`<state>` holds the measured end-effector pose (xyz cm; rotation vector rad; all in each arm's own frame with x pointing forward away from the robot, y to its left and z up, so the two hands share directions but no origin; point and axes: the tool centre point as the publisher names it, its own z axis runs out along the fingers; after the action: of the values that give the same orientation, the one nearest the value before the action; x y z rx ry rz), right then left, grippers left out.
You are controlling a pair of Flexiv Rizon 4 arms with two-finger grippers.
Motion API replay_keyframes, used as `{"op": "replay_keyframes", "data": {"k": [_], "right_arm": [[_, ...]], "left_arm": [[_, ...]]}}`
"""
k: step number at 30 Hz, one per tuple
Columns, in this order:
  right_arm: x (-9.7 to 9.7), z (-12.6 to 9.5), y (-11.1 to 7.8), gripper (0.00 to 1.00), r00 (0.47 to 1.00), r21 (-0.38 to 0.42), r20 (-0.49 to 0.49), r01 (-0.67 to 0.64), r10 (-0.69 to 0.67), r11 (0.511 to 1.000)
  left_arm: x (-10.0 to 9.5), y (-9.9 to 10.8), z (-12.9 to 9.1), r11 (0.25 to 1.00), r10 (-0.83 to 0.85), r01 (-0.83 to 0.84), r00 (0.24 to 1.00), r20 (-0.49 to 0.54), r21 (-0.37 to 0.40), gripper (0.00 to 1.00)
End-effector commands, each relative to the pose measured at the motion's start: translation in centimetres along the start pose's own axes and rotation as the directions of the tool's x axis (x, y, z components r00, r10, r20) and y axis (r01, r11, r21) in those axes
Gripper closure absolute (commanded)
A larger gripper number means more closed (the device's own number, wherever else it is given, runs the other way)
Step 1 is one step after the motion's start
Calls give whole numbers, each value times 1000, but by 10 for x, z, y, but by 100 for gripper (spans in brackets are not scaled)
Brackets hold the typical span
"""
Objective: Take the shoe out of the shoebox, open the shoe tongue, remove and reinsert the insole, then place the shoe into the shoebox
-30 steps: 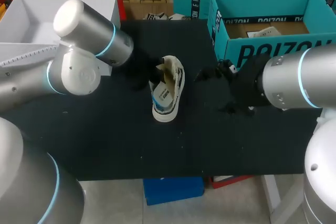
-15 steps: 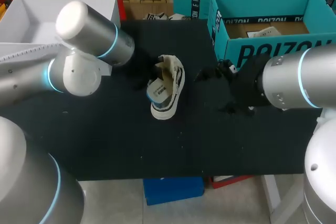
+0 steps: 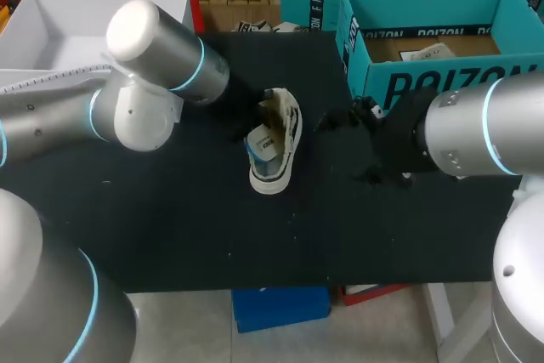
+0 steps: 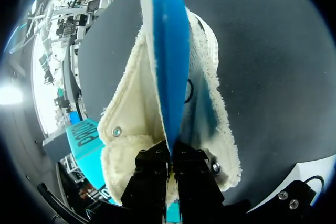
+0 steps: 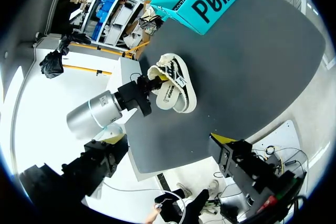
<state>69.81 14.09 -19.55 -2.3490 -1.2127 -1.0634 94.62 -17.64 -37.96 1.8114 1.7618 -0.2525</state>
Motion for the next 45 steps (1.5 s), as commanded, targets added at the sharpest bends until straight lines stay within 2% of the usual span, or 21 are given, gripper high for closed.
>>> {"op": "replay_keyframes", "data": {"k": [1, 4, 5, 6, 8, 9, 10, 17, 21, 24, 32, 36, 37, 41, 44, 45], "right_arm": [[2, 6, -5, 0, 1000, -112, 2, -4, 4, 994], [2, 6, -5, 0, 1000, -112, 2, -4, 4, 994], [2, 6, -5, 0, 1000, -112, 2, -4, 4, 994], [2, 6, -5, 0, 1000, -112, 2, -4, 4, 994], [2, 6, -5, 0, 1000, -112, 2, -4, 4, 994], [2, 6, -5, 0, 1000, -112, 2, -4, 4, 994], [2, 6, -5, 0, 1000, -112, 2, -4, 4, 994], [2, 6, -5, 0, 1000, -112, 2, -4, 4, 994], [2, 6, -5, 0, 1000, -112, 2, -4, 4, 994], [2, 6, -5, 0, 1000, -112, 2, -4, 4, 994], [2, 6, -5, 0, 1000, -112, 2, -4, 4, 994], [2, 6, -5, 0, 1000, -112, 2, -4, 4, 994], [2, 6, -5, 0, 1000, -112, 2, -4, 4, 994], [2, 6, -5, 0, 1000, -112, 2, -4, 4, 994], [2, 6, -5, 0, 1000, -112, 2, -4, 4, 994], [2, 6, -5, 0, 1000, -112, 2, -4, 4, 994]], "left_arm": [[-3, 1, 7, 1000, 1, -1, 1000, -1, -3, 100], [-5, -2, 3, 1000, 3, -3, 1000, 9, 5, 100], [-4, -3, 2, 1000, 2, -2, 1000, 11, 7, 86], [-4, -4, 1, 1000, 2, -2, 1000, 12, 12, 63], [-2, -6, -1, 1000, 0, 0, 1000, 16, 20, 39], [-1, -7, -2, 1000, -4, 3, 1000, 24, 30, 18], [0, -9, -3, 999, -8, 7, 1000, 27, 36, 11], [-3, -19, -14, 997, -35, 28, 996, 82, 78, 19], [-8, -24, -21, 993, -56, 41, 990, 126, 114, 32], [-12, -29, -26, 989, -70, 48, 986, 149, 142, 52], [-16, -44, -33, 977, -69, 34, 985, 161, 209, 73], [-16, -50, -36, 972, -69, 31, 985, 158, 235, 72], [-17, -53, -37, 971, -69, 30, 985, 159, 237, 69], [-18, -59, -40, 968, -66, 22, 984, 166, 252, 69], [-20, -61, -43, 967, -62, 15, 983, 174, 256, 73], [-20, -62, -43, 967, -61, 15, 983, 176, 256, 79]]}}
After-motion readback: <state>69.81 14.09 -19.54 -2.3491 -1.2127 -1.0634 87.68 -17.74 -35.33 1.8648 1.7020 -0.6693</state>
